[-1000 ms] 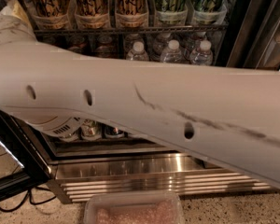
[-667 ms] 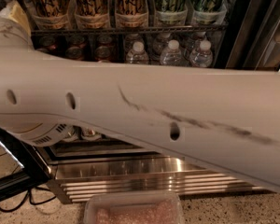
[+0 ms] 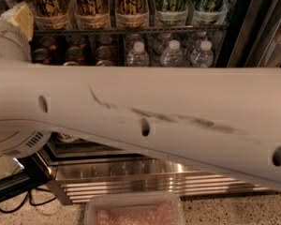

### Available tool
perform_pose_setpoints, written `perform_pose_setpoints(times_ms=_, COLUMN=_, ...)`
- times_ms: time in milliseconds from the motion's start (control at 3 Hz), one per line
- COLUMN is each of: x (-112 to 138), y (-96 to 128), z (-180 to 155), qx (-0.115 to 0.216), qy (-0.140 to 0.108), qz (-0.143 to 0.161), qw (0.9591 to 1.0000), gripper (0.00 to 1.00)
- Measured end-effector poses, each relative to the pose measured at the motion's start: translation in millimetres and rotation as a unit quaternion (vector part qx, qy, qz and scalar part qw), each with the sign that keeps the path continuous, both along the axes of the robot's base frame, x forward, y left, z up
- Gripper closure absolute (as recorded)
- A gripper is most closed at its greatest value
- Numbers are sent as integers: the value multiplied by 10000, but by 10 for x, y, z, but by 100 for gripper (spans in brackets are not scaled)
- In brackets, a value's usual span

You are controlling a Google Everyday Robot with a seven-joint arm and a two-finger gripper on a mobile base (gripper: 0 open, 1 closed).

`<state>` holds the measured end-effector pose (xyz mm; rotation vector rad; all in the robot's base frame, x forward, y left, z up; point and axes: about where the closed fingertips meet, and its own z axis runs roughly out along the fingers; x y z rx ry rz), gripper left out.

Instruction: Pick redbull can from top shelf of fridge

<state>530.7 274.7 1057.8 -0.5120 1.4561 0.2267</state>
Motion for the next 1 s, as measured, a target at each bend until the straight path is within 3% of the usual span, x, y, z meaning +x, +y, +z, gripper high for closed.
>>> perform_pose_setpoints(times_ms=333, x=1, y=-1, z=0, qx=2, qy=0, qz=-5, qw=10000, gripper=14)
perform_pose_setpoints(times_ms=667, x=1, y=0, z=1, qx=2, qy=-1, qz=-4, qw=10000, gripper=14)
perform_pose_setpoints(times_ms=1000, x=11, y=41, z=43, qx=74, qy=-63, qz=29, qw=9999, gripper=24)
